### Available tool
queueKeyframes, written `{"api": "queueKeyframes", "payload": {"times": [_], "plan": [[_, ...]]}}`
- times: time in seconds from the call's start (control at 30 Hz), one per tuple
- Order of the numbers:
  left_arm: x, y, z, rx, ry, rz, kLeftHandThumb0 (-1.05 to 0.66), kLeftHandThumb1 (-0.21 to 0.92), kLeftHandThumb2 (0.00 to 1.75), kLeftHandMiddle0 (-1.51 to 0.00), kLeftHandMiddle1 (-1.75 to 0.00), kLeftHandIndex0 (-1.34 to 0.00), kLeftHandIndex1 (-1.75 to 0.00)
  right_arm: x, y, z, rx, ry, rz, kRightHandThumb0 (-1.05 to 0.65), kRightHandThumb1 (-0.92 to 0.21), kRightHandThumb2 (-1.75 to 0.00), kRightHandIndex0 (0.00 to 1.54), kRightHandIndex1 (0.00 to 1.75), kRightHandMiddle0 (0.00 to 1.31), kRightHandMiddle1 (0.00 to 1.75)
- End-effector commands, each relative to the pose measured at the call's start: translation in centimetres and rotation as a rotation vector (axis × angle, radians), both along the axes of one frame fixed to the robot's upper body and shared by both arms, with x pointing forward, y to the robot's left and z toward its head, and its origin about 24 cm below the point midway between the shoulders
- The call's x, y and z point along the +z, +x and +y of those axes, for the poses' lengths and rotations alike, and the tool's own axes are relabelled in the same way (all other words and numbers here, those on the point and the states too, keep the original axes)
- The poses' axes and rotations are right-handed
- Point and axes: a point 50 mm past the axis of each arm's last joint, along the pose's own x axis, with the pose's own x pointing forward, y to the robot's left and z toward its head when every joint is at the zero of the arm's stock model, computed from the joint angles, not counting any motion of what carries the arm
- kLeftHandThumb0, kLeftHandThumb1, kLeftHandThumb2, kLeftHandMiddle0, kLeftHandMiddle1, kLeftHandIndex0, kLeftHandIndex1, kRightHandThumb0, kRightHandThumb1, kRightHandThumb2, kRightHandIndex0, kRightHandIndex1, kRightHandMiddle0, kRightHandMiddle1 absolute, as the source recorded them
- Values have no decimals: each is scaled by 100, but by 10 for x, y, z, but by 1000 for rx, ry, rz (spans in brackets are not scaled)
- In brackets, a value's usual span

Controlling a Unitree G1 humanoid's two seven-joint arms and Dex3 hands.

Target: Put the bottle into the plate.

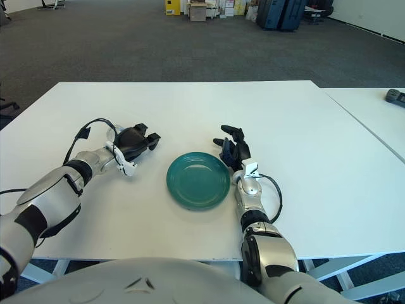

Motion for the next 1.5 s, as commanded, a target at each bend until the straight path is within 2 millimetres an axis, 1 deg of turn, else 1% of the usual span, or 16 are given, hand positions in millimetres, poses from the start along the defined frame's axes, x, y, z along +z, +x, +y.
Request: {"api": "queueKeyframes", "payload": {"times": [0.0, 0.17, 0.5, 0.83, 1.33, 1.47], "plan": [[6, 4, 1, -18, 10, -77, 0, 16, 150, -73, -173, -51, -175, -46, -47, 6, -48, 81, 224, -80, -92, -96, 49, 68, 2, 109], [7, 5, 0, -28, 28, -91, 0, 15, 152, -74, -174, -51, -175, -46, -47, 5, -50, 83, 225, -81, -92, -96, 49, 68, 3, 109], [9, 10, -3, 7, 40, -53, 0, 16, 150, -74, -172, -50, -175, -46, -46, 6, -44, 83, 226, -82, -92, -97, 49, 68, 4, 109], [17, 13, -2, 29, -59, -51, 0, 18, 148, -73, -172, -48, -175, -47, -47, 7, -38, 80, 232, -83, -92, -97, 49, 68, 3, 109], [27, 17, 1, 37, -142, -93, 0, 18, 148, -73, -172, -48, -175, -48, -47, 7, -37, 78, 244, -82, -92, -97, 49, 68, 0, 108], [35, 21, 2, 52, -180, -105, 0, 18, 148, -73, -172, -48, -175, -48, -47, 8, -34, 75, 246, -82, -92, -96, 49, 69, 0, 106]]}}
